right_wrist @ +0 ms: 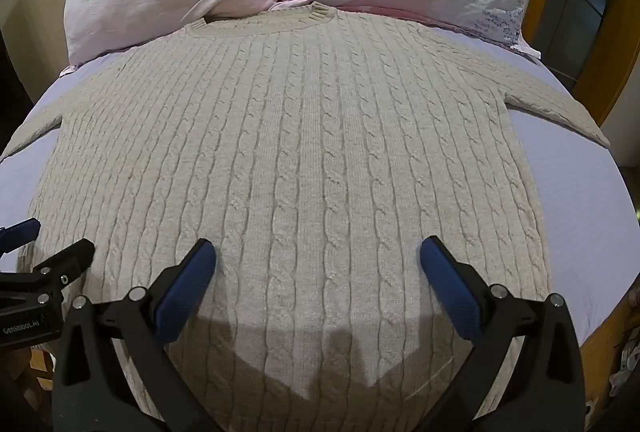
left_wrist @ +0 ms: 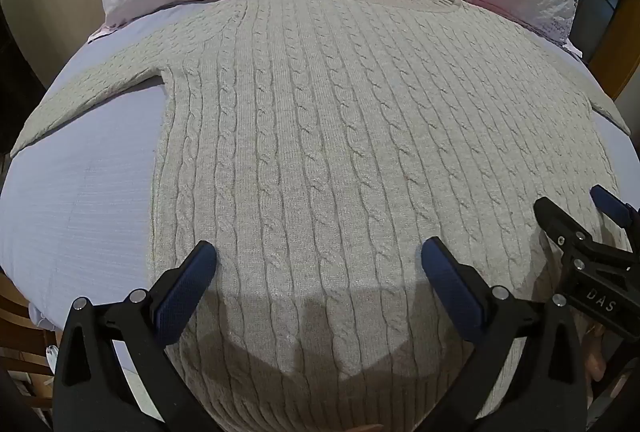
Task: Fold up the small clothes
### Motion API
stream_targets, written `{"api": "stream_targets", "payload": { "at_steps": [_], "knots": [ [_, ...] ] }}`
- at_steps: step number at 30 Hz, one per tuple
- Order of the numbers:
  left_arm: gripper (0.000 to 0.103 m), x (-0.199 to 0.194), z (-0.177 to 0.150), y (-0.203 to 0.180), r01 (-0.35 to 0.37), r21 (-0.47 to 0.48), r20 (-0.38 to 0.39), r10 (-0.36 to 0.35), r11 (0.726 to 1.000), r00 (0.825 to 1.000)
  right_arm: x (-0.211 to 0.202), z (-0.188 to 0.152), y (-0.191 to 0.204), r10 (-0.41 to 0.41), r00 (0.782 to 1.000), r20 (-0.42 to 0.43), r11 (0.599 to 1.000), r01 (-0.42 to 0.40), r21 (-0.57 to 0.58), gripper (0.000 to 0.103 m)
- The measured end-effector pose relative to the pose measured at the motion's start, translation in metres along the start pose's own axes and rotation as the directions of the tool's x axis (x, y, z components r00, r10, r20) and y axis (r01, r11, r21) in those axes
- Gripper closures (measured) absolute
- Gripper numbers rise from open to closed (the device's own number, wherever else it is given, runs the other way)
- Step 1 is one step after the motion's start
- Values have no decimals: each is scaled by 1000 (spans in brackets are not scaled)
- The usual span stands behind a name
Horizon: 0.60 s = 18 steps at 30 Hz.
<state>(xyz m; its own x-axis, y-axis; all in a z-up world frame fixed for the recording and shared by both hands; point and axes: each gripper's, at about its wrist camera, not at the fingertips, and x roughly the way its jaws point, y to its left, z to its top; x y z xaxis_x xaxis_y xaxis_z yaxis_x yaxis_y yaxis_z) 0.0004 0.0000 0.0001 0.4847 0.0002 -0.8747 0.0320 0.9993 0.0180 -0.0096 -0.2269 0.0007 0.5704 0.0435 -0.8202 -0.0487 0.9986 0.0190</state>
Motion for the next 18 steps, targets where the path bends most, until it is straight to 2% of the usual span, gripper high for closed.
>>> {"api": "stream_targets", "payload": {
  "at_steps": [18],
  "knots": [
    [1, 0, 0, 0, 0, 1, 3, 0, 1000, 1000, -1, -1, -2, 0, 1000, 1, 1000, 0, 0, 2]
  ]
}}
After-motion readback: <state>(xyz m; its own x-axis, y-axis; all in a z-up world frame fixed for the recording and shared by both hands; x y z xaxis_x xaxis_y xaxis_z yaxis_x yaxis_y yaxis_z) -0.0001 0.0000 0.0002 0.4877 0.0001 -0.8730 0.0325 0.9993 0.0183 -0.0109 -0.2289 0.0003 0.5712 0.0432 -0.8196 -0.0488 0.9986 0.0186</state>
